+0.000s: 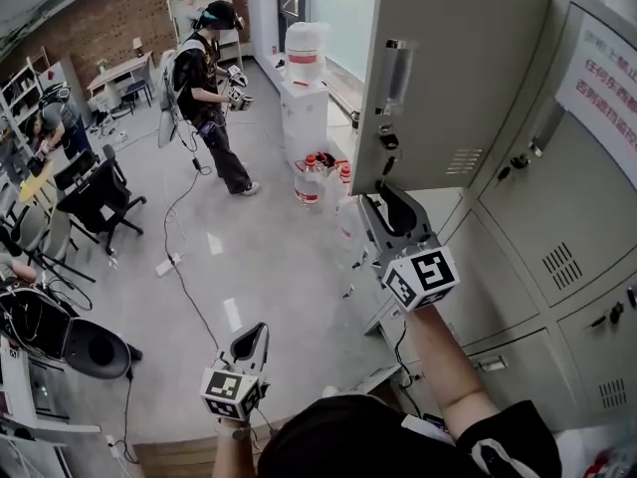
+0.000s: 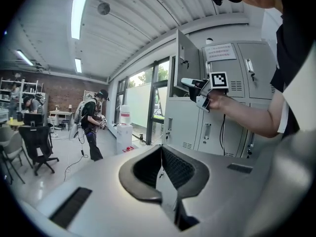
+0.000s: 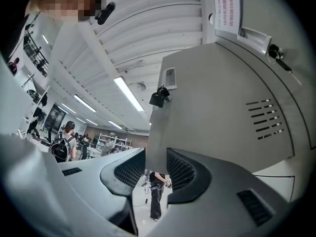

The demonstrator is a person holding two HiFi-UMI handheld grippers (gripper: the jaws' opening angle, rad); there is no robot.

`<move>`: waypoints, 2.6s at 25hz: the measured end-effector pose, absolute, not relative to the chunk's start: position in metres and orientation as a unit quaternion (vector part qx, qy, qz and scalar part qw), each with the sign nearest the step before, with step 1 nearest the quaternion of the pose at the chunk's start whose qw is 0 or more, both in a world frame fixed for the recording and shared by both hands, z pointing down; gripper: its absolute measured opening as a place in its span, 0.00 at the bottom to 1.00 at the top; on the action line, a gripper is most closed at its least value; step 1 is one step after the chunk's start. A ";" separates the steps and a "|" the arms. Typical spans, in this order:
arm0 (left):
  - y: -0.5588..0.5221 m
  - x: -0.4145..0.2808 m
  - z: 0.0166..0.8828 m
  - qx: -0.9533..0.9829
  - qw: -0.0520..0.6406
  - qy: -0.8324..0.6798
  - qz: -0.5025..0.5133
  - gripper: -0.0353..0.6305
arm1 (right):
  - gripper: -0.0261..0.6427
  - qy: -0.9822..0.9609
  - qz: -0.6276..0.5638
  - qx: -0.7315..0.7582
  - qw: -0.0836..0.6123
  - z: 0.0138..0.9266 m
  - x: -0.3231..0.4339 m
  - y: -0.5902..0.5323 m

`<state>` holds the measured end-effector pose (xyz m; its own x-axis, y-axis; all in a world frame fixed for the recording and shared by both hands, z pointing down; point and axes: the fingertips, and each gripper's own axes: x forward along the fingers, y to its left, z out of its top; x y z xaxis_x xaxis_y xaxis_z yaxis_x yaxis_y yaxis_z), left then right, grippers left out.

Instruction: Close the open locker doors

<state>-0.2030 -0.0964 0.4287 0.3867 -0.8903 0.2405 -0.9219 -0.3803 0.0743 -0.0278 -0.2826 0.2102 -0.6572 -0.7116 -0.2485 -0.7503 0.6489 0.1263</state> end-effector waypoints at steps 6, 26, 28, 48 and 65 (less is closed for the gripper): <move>-0.104 -0.199 0.430 0.815 0.101 -0.564 0.085 0.08 | 0.26 0.903 0.111 -0.407 0.080 0.211 -0.019 -0.316; -0.126 -0.169 0.445 0.800 0.119 -0.580 0.100 0.08 | 0.45 0.877 0.062 -0.463 0.107 0.207 0.048 -0.403; -0.126 -0.170 0.445 0.800 0.119 -0.579 0.103 0.08 | 0.47 0.872 0.059 -0.473 0.109 0.208 0.053 -0.408; -0.137 -0.165 0.458 0.811 0.130 -0.560 0.109 0.08 | 0.50 0.856 0.040 -0.502 0.115 0.216 0.073 -0.422; -0.129 -0.174 0.488 0.876 0.149 -0.444 0.116 0.08 | 0.15 0.850 -0.025 -0.525 -0.016 0.353 0.051 -0.290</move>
